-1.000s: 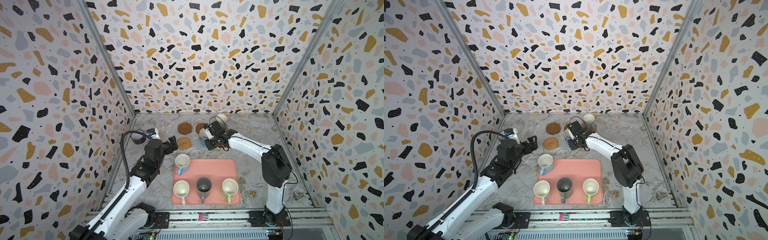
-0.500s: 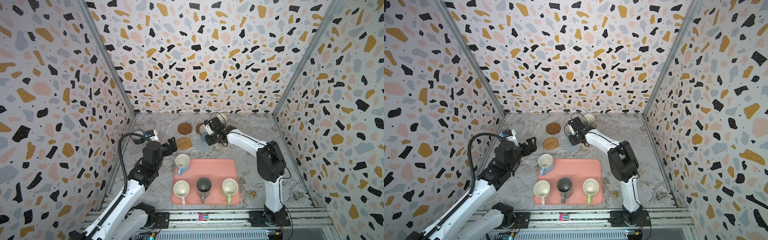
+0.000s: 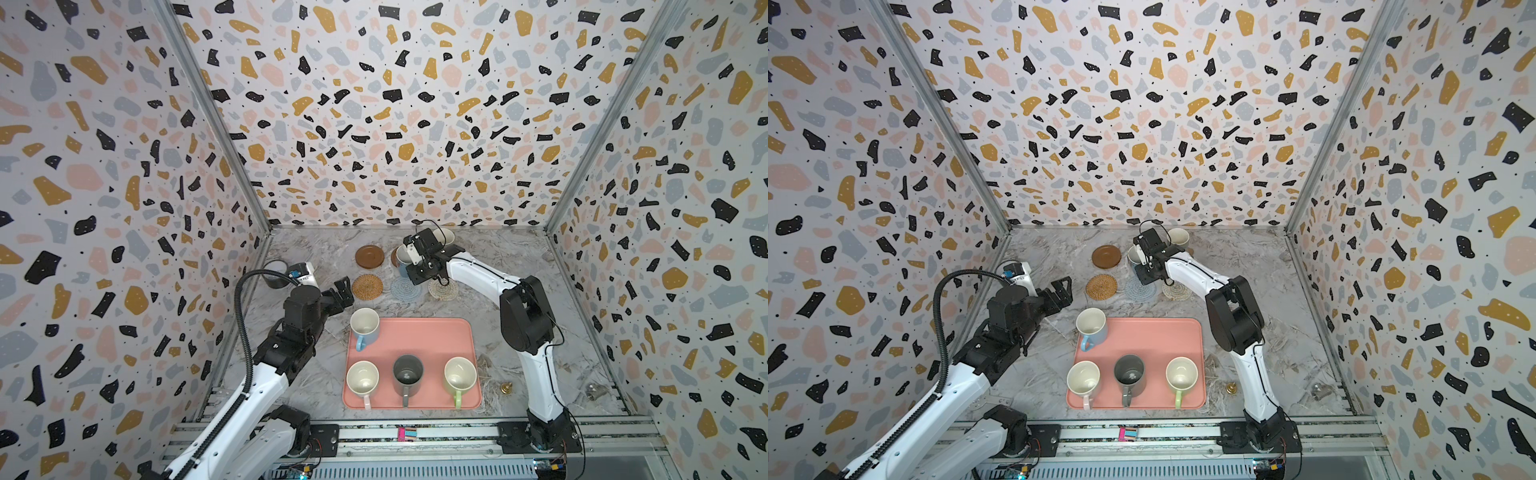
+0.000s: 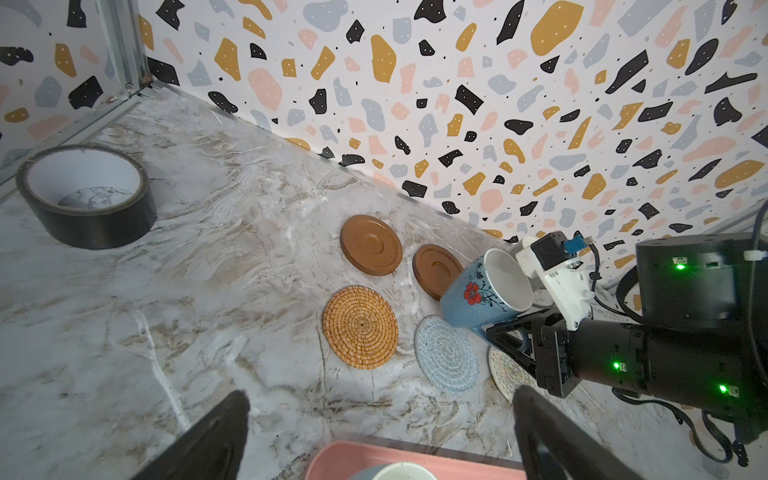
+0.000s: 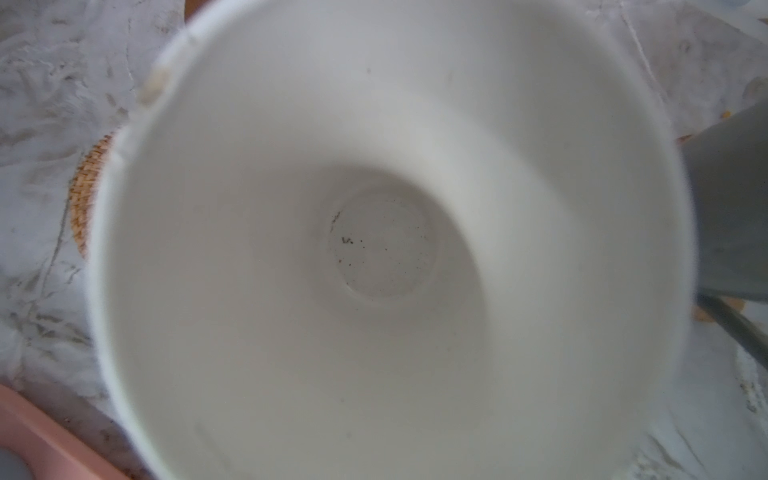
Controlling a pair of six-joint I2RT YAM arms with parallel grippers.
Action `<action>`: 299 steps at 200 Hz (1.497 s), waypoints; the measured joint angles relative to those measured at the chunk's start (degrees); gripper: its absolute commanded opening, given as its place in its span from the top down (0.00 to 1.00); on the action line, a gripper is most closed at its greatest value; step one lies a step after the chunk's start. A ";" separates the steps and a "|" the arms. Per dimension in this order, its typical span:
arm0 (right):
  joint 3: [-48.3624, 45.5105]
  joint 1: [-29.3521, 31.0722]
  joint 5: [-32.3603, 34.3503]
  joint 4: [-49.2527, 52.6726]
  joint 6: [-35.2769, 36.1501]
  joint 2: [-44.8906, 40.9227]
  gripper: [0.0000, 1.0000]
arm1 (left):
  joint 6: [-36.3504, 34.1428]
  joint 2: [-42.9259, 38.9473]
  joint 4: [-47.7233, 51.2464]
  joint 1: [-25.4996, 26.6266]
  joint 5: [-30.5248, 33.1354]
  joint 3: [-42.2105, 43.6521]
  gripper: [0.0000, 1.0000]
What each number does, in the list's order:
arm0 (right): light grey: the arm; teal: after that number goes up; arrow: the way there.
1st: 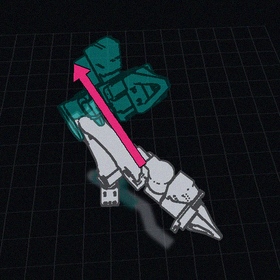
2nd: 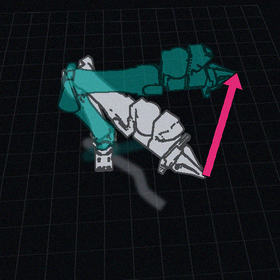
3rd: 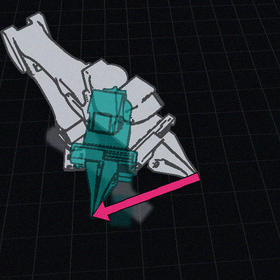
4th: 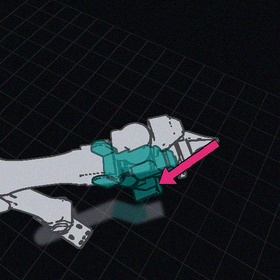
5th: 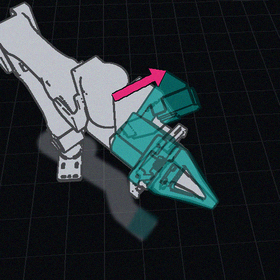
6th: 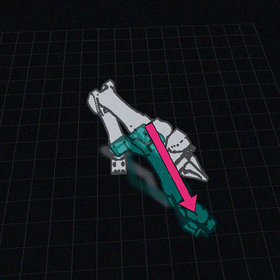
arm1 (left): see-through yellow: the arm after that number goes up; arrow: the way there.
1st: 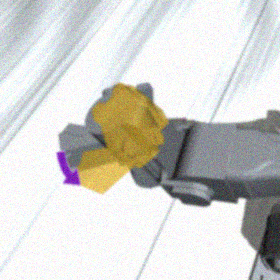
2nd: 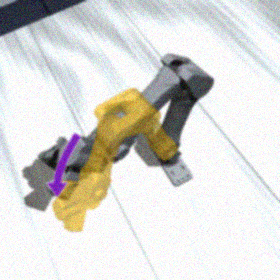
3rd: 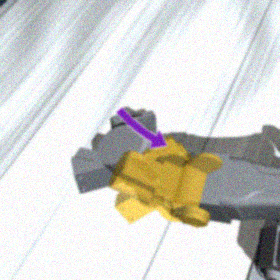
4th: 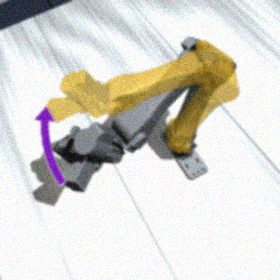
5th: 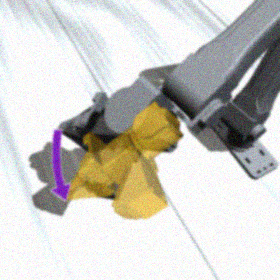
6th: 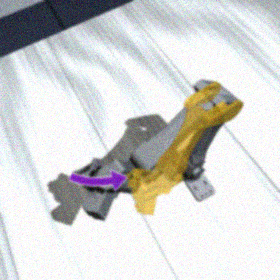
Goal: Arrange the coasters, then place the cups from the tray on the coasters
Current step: 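Carry the light-blue mug over the brown wooden coaster beside the paw coaster, then lower the light-blue mug onto the brown wooden coaster with the right gripper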
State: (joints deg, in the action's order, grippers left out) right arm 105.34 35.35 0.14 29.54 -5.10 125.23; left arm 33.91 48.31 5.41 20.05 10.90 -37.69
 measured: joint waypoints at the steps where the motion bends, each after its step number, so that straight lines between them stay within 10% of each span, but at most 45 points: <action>1: 0.17 -0.02 0.00 0.04 0.04 0.11 0.93 | 0.00 0.00 0.00 0.00 0.00 0.02 0.01; 299: 18.73 -2.54 0.50 6.03 0.28 12.79 0.93 | 1.33 -3.23 -0.09 0.00 -1.92 3.45 0.00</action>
State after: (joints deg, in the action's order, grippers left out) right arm 124.07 32.82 0.64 35.57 -4.82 138.02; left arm 35.24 45.08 5.32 20.05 8.97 -34.24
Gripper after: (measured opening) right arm 0.178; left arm 0.995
